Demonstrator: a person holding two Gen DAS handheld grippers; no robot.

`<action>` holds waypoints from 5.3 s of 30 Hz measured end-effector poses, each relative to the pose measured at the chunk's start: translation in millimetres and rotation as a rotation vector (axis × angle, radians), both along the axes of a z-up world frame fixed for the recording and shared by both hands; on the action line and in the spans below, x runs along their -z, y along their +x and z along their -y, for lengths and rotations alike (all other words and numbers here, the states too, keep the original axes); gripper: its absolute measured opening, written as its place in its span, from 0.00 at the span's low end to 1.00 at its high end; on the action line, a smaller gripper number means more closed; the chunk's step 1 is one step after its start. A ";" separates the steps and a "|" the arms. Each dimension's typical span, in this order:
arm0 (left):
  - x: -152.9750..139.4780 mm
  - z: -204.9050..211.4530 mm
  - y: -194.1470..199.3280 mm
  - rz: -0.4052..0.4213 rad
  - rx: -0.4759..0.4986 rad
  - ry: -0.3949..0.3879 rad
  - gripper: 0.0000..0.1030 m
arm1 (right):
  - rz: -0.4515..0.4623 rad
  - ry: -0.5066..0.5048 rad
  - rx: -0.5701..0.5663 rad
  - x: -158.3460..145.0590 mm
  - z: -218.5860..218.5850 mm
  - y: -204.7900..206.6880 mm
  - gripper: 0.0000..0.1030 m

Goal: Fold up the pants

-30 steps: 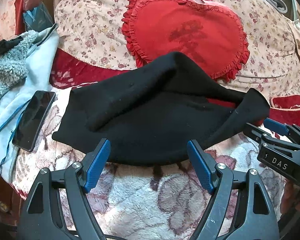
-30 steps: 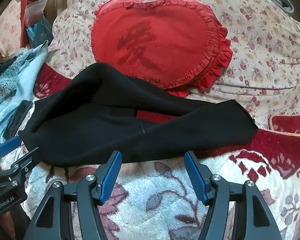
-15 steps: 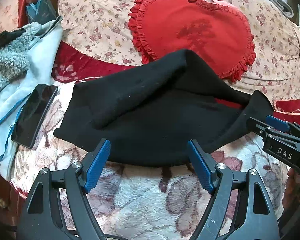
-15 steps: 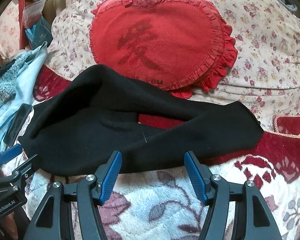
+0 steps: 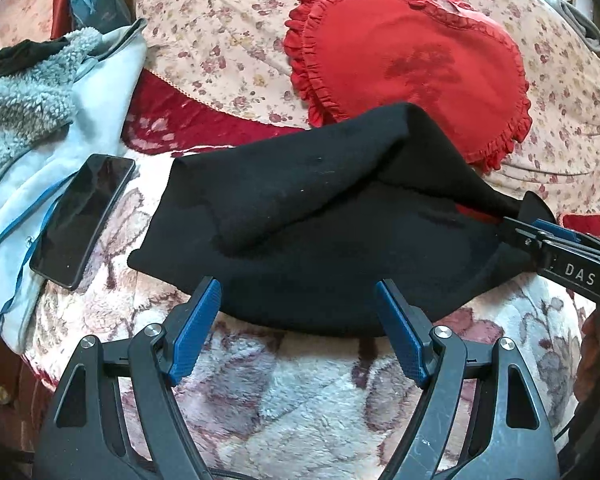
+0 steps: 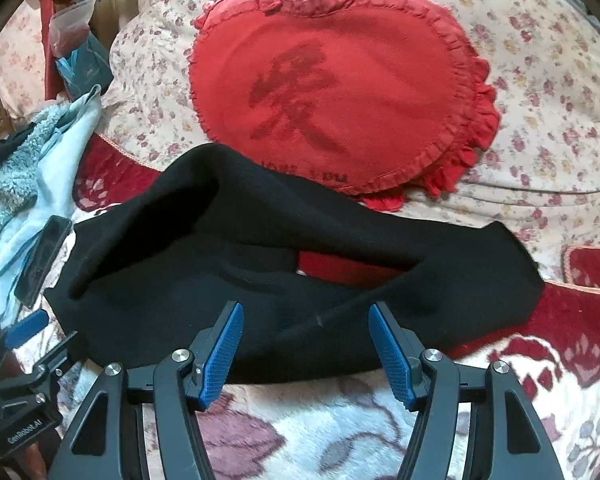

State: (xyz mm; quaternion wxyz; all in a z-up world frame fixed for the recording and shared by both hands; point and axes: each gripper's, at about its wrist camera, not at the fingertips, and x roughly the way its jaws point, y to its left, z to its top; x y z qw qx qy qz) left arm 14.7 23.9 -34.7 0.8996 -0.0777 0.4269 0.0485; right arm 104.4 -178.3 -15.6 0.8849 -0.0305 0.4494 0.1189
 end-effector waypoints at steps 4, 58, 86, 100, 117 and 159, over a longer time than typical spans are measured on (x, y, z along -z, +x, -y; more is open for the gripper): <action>2.5 -3.2 2.9 -0.004 -0.007 0.003 0.77 | -0.036 -0.024 -0.017 9.5 -9.6 7.1 0.61; 28.9 -53.0 14.9 -0.101 -0.171 -0.208 0.77 | -0.227 0.085 0.344 34.0 101.8 90.2 0.60; 23.3 -72.5 4.8 -0.043 -0.228 -0.399 0.82 | -0.119 0.513 0.523 57.4 245.9 -71.5 0.33; 17.2 -87.4 12.0 -0.013 -0.204 -0.437 0.09 | -0.031 0.560 0.519 41.5 255.2 -57.4 0.04; 6.9 -80.5 -47.7 -0.070 -0.102 -0.397 0.08 | -0.126 0.517 0.497 18.4 277.4 -124.8 0.04; 5.9 -13.4 -13.1 -0.105 0.008 -0.364 0.67 | -0.141 0.338 -0.060 31.1 46.0 -26.4 0.33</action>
